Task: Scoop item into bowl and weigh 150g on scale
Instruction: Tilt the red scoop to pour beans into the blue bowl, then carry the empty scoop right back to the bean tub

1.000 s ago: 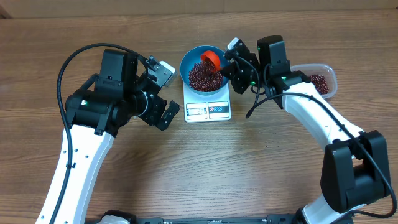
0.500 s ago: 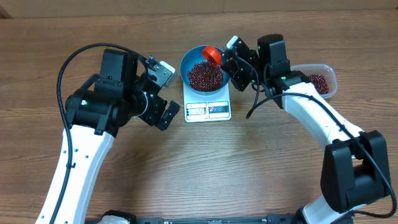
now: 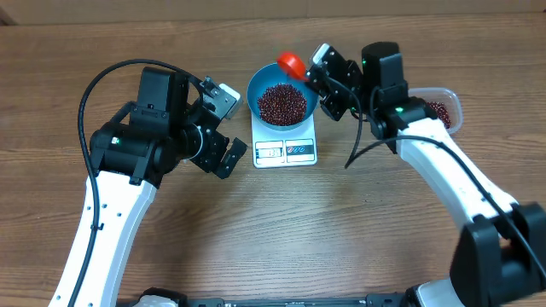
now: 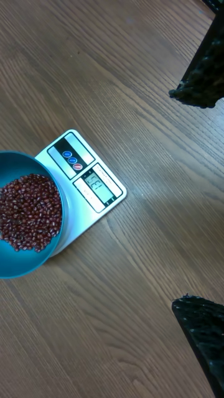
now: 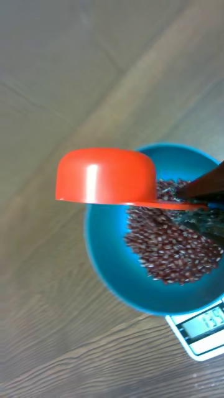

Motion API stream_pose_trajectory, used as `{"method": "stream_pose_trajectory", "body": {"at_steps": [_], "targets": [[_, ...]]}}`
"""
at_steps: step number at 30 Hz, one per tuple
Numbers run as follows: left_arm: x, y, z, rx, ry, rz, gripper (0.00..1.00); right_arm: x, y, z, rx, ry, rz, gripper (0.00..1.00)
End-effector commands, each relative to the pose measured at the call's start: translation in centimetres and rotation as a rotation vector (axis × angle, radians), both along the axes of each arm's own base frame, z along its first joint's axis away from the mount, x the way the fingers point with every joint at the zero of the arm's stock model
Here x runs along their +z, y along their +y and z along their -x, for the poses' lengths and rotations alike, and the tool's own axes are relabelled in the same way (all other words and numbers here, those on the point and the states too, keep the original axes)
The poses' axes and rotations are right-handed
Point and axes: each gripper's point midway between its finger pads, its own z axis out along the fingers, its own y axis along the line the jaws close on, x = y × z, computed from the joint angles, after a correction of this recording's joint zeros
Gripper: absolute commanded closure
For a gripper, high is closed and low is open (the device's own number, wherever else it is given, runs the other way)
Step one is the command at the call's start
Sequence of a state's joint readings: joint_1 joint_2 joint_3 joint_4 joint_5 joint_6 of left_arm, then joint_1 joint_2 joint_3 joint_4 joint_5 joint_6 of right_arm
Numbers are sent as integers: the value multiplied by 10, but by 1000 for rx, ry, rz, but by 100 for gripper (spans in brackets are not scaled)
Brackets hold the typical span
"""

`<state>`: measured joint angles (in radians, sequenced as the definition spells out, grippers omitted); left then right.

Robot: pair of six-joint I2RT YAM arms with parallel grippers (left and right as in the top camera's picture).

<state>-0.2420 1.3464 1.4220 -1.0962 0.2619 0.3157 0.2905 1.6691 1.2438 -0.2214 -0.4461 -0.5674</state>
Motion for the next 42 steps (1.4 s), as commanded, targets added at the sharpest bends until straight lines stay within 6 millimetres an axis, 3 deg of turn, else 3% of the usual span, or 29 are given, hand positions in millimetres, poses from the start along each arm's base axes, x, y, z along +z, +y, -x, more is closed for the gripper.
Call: {"method": "stream_pose_trajectory", "body": {"at_steps": [1, 5, 11, 14, 16, 20, 24, 27, 32, 37, 42], "targets": [[10, -4, 0, -3, -18, 26, 0, 23, 5, 5, 16, -40, -23, 96], [10, -4, 0, -3, -17, 26, 0, 24, 11, 12, 6, 58, -119, 96], [10, -4, 0, -3, -18, 26, 0, 22, 26, 35, 126, 136, -176, 96], [10, -4, 0, -3, -18, 26, 0, 21, 21, 30, 98, 125, -164, 96], [10, -4, 0, -3, -18, 26, 0, 31, 14, 22, 64, 93, -178, 96], [10, -4, 0, -3, -18, 26, 0, 61, -33, -3, -144, 58, -228, 96], [10, -4, 0, -3, -18, 26, 0, 69, -111, -17, -440, 99, -232, 96], [10, -4, -1, -3, -18, 26, 0, 49, -163, -12, -590, 176, -188, 96], [10, -4, 0, -3, -18, 26, 0, -2, -223, 4, -784, 306, -50, 96], [10, -4, -1, -3, -18, 26, 0, -39, -253, 18, -911, 388, 123, 96], [10, -4, -1, -3, -17, 26, 0, -58, -277, 30, -1012, 433, 252, 96]]}}
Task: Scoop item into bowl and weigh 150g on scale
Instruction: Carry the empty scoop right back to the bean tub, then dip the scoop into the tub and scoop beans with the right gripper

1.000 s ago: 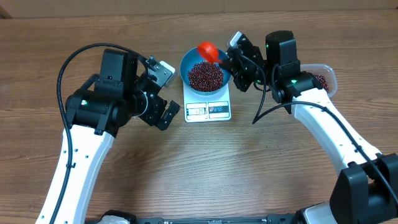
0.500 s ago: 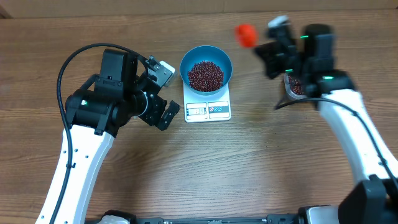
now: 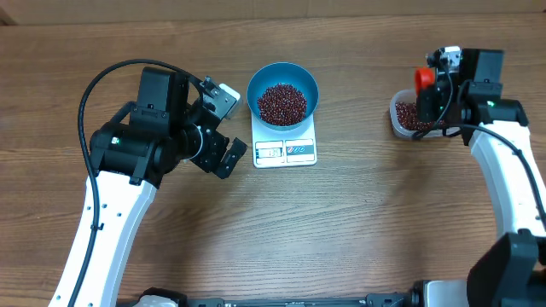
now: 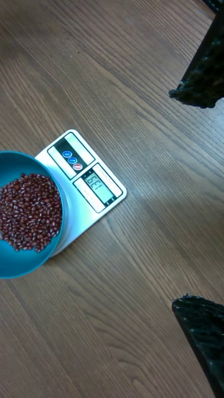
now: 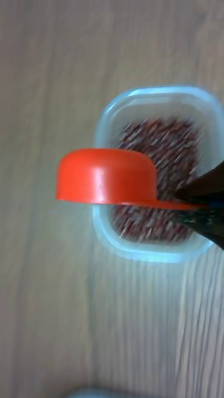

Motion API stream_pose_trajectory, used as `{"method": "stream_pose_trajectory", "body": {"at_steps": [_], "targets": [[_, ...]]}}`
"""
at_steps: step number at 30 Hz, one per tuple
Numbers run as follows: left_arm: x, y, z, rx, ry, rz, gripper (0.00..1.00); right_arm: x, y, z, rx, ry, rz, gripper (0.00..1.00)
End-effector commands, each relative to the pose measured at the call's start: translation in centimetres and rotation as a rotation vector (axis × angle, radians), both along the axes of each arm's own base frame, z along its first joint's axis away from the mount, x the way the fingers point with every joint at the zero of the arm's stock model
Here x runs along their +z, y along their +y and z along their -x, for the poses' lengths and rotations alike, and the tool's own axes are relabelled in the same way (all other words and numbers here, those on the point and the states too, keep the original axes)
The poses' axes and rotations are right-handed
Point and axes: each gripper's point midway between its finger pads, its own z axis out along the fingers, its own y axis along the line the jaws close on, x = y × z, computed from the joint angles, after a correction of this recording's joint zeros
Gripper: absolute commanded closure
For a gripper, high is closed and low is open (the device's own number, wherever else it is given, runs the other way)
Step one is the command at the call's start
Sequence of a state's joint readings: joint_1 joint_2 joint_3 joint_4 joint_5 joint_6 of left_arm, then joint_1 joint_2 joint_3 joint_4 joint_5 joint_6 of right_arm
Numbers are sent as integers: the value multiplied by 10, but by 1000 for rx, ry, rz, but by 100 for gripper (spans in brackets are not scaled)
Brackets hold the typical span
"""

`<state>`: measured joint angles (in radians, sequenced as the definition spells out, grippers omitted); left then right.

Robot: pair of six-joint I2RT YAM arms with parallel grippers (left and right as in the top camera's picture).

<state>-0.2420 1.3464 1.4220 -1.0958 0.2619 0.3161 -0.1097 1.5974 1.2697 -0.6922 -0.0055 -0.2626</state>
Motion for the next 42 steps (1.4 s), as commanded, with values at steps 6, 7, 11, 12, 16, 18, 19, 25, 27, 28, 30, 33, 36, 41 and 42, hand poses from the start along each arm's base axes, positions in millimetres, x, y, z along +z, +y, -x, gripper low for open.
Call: {"method": "stream_pose_trajectory", "body": {"at_steps": [6, 7, 11, 12, 16, 18, 19, 25, 27, 28, 30, 33, 36, 41, 42], "targets": [[10, -4, -1, -3, -17, 26, 0, -24, -24, 15, -73, 118, 123, 97], [10, -4, 0, -3, -16, 26, 0, -27, -24, 15, -73, 126, 123, 96], [10, -3, 0, -3, -17, 26, 0, -49, -24, 16, -63, 184, 122, 96], [10, -4, -1, -3, -17, 26, 0, -55, -24, 17, -61, 201, 120, 96], [10, -4, 0, -3, -16, 26, 0, -73, -11, 18, -23, 244, 52, 96], [10, -4, -1, -3, -17, 26, 0, -74, 1, 18, 11, 244, -14, 96], [10, -4, -1, -3, -17, 26, 0, -74, 8, 19, 26, 244, -46, 96], [10, -3, -1, -2, -17, 26, 0, -76, 32, 31, 64, 289, -185, 96], [10, -3, -1, -2, -17, 26, 0, -74, 38, 33, 79, 292, -245, 96], [10, -3, -1, -2, -17, 26, 0, -73, 38, 32, 63, 290, -270, 96], [10, -3, -1, -2, -17, 26, 0, -72, 33, 32, 14, 285, -323, 96], [10, -3, -1, -2, -17, 26, 0, -69, 17, 31, -80, 272, -408, 96], [10, -3, -1, -2, -17, 26, 0, -62, 7, 28, -130, 240, -548, 96], [10, -3, -1, -2, -16, 26, 0, -58, -14, 30, -210, 214, -719, 96], [10, -3, -1, -2, -17, 26, 0, -56, -17, 30, -216, 207, -747, 96]]}}
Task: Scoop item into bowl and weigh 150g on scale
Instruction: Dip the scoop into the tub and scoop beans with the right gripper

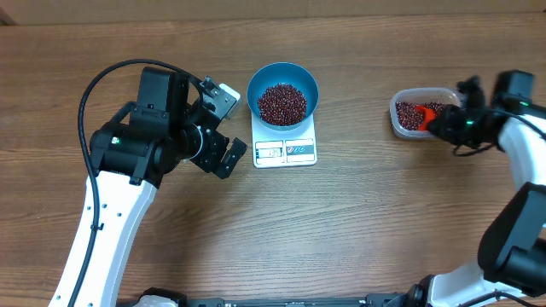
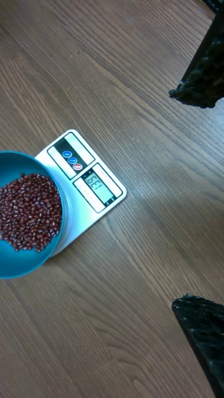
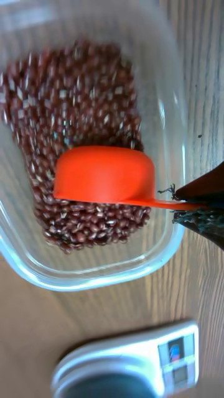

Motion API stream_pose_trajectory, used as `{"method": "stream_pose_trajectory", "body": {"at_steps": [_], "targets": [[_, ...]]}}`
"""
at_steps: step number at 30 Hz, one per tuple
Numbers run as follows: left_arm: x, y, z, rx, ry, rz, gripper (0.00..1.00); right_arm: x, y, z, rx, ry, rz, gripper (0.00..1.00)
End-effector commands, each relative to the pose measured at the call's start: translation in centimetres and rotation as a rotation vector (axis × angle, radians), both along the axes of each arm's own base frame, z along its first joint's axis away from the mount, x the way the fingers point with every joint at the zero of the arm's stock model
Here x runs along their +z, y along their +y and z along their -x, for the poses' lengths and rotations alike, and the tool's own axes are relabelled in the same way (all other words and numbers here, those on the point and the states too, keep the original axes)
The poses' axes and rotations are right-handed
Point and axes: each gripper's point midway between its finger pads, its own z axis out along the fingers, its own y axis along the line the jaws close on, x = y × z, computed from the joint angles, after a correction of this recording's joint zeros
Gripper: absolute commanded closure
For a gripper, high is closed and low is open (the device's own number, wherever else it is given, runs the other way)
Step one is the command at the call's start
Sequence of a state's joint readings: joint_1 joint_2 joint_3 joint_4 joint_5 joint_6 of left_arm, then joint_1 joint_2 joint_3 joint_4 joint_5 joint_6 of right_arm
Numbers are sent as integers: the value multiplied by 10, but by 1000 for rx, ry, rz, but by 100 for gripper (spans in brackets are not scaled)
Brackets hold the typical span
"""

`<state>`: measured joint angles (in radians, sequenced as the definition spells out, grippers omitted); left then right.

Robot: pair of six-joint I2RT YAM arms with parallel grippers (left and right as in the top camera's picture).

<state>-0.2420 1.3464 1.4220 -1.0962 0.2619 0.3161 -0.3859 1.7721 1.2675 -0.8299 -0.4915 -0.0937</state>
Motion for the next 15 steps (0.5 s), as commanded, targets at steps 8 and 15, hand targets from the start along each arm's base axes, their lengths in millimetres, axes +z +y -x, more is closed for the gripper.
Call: {"method": "stream_pose_trajectory", "body": {"at_steps": [8, 15], "targets": [[10, -3, -1, -2, -17, 26, 0, 25, -12, 0, -86, -100, -318, 96], [10, -3, -1, -2, -17, 26, 0, 43, -15, 2, -97, -160, -444, 96]]}}
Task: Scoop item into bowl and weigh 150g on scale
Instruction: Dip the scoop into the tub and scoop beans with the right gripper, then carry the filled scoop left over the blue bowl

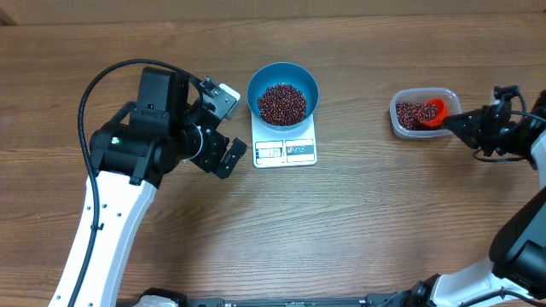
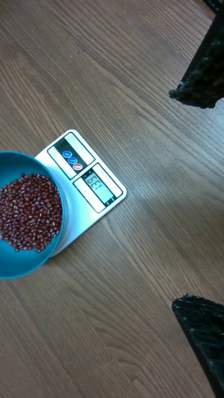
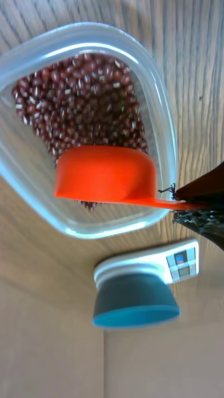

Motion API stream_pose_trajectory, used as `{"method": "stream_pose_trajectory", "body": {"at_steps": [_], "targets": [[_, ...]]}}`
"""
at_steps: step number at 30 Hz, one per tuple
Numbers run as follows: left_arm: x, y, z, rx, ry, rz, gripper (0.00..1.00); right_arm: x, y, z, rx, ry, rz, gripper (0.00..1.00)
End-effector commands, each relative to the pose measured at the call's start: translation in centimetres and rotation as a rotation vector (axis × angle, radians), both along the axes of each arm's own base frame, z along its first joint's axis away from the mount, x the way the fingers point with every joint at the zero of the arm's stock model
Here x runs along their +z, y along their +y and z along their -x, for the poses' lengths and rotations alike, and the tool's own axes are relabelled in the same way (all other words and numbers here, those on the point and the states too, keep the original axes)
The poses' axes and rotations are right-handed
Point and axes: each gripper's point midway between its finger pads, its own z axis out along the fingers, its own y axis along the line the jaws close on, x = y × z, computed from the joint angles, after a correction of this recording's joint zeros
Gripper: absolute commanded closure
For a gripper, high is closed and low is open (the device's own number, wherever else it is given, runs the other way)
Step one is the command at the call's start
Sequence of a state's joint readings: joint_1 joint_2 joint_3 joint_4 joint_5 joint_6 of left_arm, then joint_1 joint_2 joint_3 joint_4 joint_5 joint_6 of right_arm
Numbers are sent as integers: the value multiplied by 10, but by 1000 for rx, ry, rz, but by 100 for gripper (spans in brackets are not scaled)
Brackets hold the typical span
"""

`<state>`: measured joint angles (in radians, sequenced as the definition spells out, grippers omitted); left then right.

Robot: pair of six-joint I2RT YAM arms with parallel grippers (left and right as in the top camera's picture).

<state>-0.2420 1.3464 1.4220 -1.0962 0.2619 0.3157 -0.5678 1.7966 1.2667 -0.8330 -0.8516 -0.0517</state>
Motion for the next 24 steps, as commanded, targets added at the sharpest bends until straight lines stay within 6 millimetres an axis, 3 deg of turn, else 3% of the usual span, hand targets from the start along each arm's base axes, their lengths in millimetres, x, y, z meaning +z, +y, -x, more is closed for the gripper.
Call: {"method": "stream_pose_trajectory", "body": {"at_steps": [1, 8, 15, 24], "targets": [[10, -3, -1, -2, -17, 26, 0, 16, 7, 0, 13, -60, -112, 96], [10, -3, -1, -3, -17, 26, 0, 41, 19, -1, 46, -145, -249, 96], [10, -3, -1, -3, -17, 26, 0, 59, 46, -5, 127, -204, -343, 96], [9, -3, -1, -3, -16, 26, 0, 69, 129, -14, 336, -205, -394, 96]]}}
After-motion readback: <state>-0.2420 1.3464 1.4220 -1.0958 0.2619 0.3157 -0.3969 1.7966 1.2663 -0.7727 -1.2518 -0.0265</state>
